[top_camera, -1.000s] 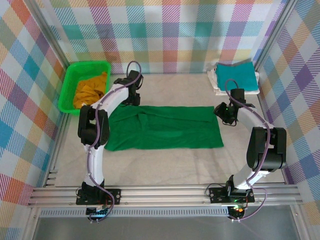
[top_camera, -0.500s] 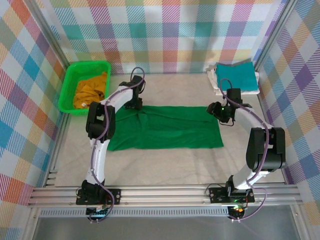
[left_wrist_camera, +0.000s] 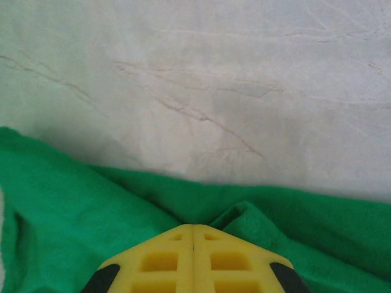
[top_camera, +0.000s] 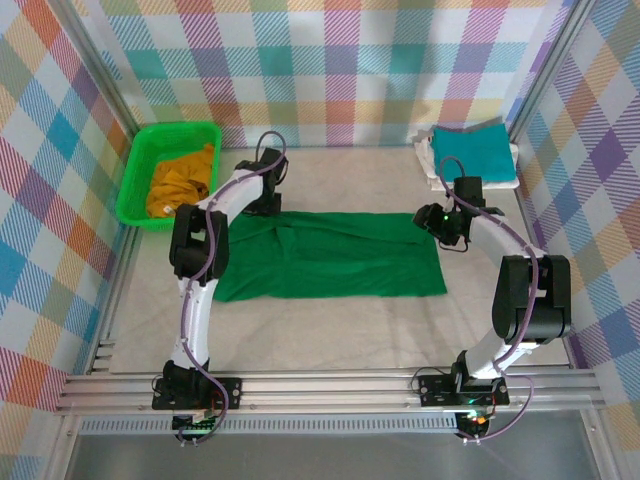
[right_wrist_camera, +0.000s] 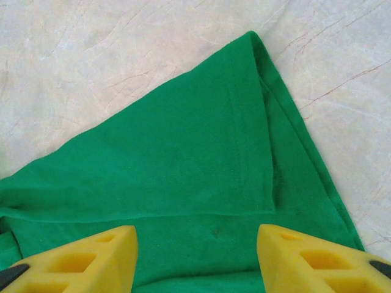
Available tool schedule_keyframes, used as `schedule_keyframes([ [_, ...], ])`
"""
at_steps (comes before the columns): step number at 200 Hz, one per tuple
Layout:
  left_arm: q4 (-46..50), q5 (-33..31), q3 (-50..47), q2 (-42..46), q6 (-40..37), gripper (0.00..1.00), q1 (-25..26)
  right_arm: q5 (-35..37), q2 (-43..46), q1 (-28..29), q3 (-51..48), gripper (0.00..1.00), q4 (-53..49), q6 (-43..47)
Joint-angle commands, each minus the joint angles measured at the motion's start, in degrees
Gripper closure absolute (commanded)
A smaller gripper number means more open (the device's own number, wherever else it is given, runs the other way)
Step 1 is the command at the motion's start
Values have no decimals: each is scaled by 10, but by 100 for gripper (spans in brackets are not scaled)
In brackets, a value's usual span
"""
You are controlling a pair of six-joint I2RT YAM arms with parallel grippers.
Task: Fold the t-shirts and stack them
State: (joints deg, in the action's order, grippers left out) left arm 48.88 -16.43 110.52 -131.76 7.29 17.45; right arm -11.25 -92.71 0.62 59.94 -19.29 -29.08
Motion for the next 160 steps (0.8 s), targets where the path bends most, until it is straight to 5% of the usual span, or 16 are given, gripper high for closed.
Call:
schedule_keyframes([
  [1, 40, -42, 17, 50, 25, 100, 8, -10, 2, 2, 6, 45, 2, 10],
  [83, 92, -78, 4, 103, 75, 100, 54, -6, -11, 3, 12, 44, -4, 10],
  [160, 122, -125, -114, 177, 134, 100, 101, -11, -31, 3, 14, 43, -2, 5],
])
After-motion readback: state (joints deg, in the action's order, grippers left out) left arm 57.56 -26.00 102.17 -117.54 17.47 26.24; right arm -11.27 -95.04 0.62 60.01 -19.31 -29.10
